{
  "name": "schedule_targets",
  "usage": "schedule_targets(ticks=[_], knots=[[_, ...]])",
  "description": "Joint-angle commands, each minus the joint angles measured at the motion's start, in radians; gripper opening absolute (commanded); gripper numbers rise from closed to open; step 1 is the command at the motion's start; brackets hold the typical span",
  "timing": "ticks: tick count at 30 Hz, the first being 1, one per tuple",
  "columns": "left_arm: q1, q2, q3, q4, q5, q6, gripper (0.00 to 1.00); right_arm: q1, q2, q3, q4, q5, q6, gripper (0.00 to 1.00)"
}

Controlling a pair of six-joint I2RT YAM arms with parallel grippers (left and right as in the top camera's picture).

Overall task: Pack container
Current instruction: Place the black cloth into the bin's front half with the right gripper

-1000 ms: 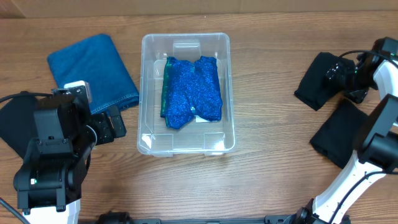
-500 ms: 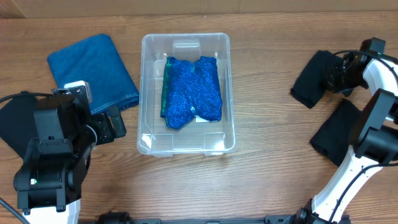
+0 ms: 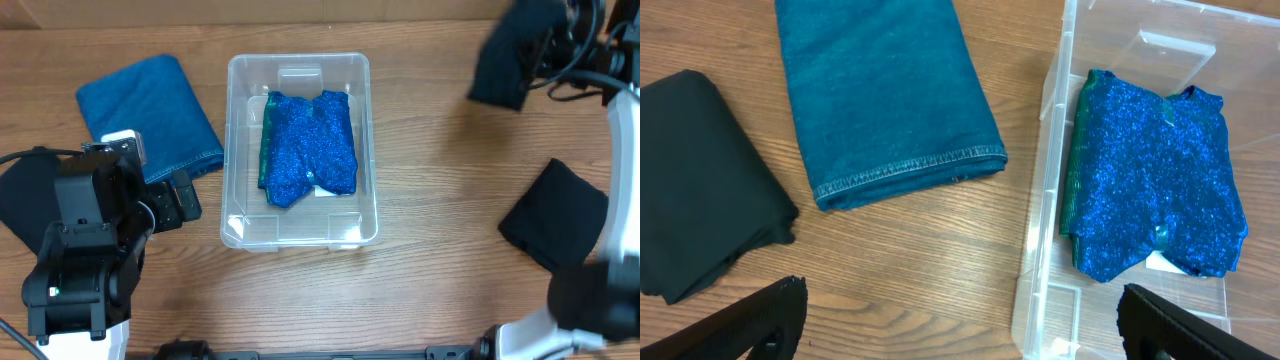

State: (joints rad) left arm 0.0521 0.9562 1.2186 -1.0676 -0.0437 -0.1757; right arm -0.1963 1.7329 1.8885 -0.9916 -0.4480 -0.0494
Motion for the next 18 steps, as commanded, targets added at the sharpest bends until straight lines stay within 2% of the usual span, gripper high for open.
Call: schedule_targets(ticks=[1, 2, 4, 9, 13, 18], knots=[[-0.006, -0.001, 0.026, 0.002, -0.019, 0.019, 1.00, 0.207, -0.140, 0.018, -0.035, -0.006, -0.229, 0.04], [-0.006, -0.001, 0.026, 0.000, -0.019, 0.019, 1.00, 0.264, -0.158, 0.018, -0.051, 0.012, -0.271, 0.04], [-0.006, -0.001, 0.026, -0.002, -0.019, 0.019, 1.00, 0.467, -0.179, 0.018, -0.130, 0.089, -0.401, 0.04], [-0.006, -0.001, 0.026, -0.003, -0.017, 0.019, 1.00, 0.729, -0.134, -0.034, -0.205, 0.213, -0.509, 0.04], [-0.006, -0.001, 0.026, -0.006, -0.015, 0.019, 1.00, 0.855, -0.058, -0.082, -0.202, 0.221, -0.509, 0.04], [-0.006, -0.001, 0.026, -0.015, -0.015, 0.019, 1.00, 0.938, 0.094, -0.103, -0.222, 0.222, -0.505, 0.04]])
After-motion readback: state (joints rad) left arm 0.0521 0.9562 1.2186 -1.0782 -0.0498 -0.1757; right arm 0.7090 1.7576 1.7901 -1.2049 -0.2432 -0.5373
